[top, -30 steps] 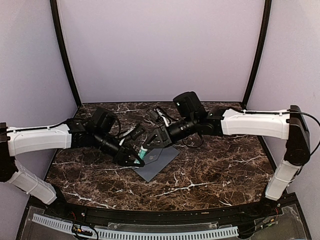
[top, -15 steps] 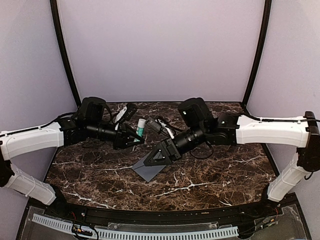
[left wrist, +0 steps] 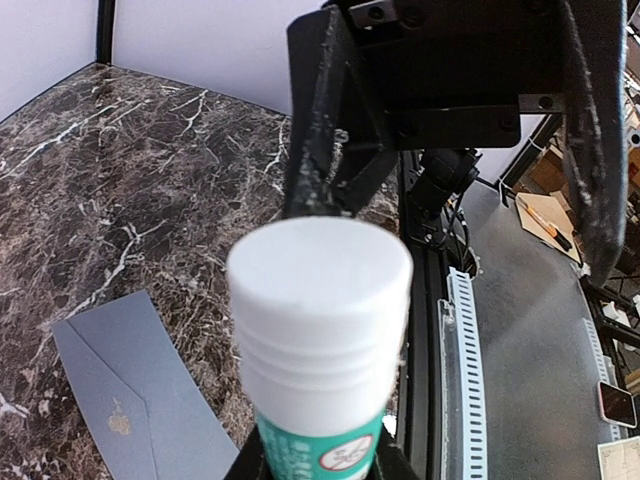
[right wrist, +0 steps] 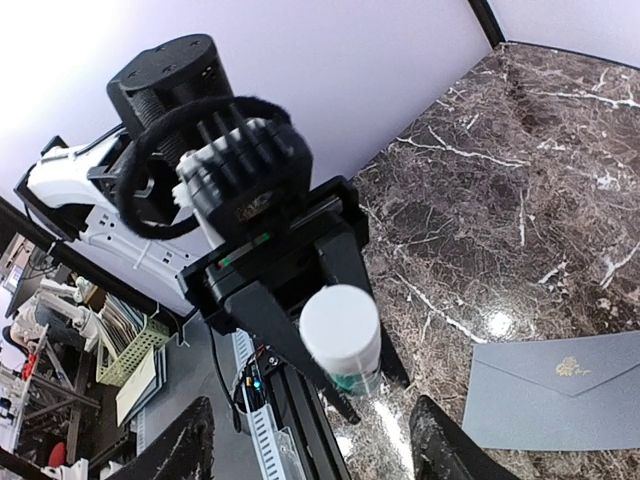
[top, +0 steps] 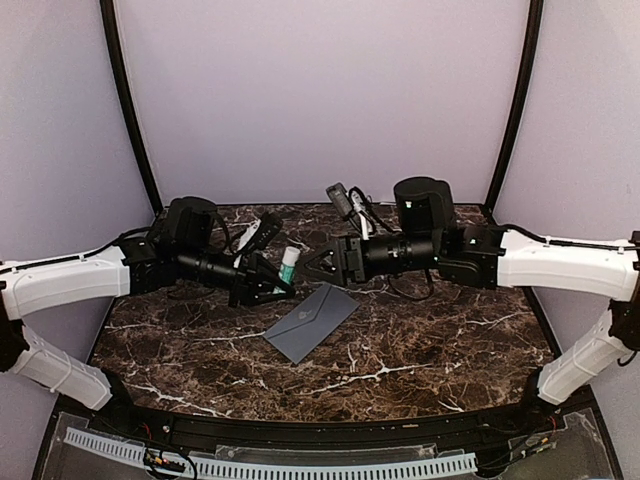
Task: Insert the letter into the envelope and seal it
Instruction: Close the solid glue cap on the solid glue.
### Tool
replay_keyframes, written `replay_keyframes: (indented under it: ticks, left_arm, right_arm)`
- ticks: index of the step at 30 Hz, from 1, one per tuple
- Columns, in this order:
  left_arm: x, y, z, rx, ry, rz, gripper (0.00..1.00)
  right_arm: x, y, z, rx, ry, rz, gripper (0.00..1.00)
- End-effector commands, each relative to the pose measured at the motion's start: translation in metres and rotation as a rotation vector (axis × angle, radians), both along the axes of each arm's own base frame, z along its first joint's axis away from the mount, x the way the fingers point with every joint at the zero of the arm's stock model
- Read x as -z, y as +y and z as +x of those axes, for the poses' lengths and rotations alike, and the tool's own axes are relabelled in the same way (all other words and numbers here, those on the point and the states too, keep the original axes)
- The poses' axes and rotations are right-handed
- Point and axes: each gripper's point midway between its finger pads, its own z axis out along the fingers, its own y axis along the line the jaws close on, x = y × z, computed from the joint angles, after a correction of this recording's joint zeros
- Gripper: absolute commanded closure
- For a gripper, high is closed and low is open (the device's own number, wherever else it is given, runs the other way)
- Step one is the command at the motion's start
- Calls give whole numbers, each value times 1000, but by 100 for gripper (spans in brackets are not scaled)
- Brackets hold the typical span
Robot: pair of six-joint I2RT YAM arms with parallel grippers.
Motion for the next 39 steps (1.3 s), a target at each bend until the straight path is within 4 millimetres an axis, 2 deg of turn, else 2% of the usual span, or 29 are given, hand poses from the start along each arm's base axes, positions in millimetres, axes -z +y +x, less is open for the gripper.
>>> replay_keyframes:
  ticks: [1,7,12,17,24,29,33,39]
  left_arm:
    - [-5,-5,-9,57,-1,-29,100]
    - [-4,-6,-10,66,10,-29,100]
    - [-2,-6,-11,71,18,-27,100]
    - [-2,-7,-12,80,25,-28,100]
    - [-1,-8,-13,84,30,-29,100]
    - [-2,-8,-13,81,28,-29,100]
    - [-3,-8,-12,78,24,-29,100]
    - [-9,-7,-11,59,32,-45,100]
  right_arm:
    - [-17,19,14,39,-60,68,41]
    - [-20,32,14,18,-77,72,54]
    - [-25,31,17,42,-93,81,54]
    - [-30,31,18,42,-104,97,59]
    - [-24,34,19,39,-97,81,65]
    - [-21,33,19,40,-95,71,75]
    - [-16,33,17,27,-87,59,87]
    - [-2,35,5,-19,-66,16,91]
